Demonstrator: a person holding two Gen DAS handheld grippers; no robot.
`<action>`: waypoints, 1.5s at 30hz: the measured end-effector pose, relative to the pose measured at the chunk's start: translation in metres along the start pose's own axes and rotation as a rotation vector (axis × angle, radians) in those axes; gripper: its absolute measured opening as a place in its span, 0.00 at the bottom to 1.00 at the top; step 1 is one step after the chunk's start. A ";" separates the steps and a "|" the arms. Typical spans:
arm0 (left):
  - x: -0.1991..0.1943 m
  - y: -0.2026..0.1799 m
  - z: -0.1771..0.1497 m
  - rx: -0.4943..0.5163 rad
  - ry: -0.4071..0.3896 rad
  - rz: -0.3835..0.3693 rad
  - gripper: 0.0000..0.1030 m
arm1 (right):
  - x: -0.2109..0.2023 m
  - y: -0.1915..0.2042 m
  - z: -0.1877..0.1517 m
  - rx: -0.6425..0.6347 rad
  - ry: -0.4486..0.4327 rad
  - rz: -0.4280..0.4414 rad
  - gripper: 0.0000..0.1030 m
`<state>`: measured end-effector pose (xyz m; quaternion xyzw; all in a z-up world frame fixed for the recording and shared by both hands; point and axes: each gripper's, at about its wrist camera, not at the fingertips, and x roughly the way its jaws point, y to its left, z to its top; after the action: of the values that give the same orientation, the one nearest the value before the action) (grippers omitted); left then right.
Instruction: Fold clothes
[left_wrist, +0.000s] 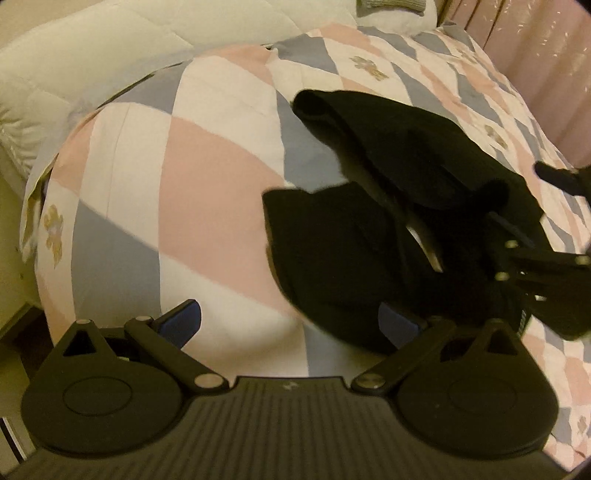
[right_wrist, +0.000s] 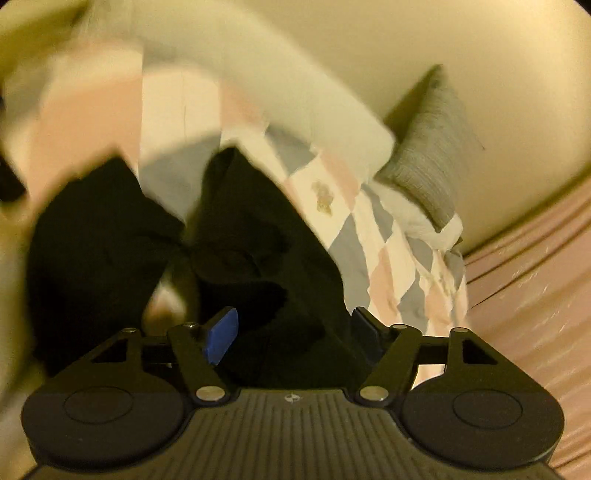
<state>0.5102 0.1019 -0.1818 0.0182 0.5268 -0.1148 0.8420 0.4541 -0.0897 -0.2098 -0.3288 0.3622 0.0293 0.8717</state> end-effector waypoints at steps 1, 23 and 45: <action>0.005 0.002 0.005 -0.003 -0.001 0.000 0.98 | 0.009 0.000 0.000 -0.002 0.015 -0.002 0.17; 0.104 -0.092 0.005 1.140 -0.447 0.243 0.77 | -0.023 -0.094 -0.052 0.572 0.171 -0.015 0.12; 0.139 -0.092 0.002 1.380 -0.499 0.223 0.25 | -0.029 0.041 -0.082 -0.485 0.073 -0.164 0.65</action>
<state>0.5509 -0.0118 -0.2969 0.5700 0.1230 -0.3341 0.7405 0.3709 -0.1009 -0.2556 -0.5572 0.3480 0.0325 0.7532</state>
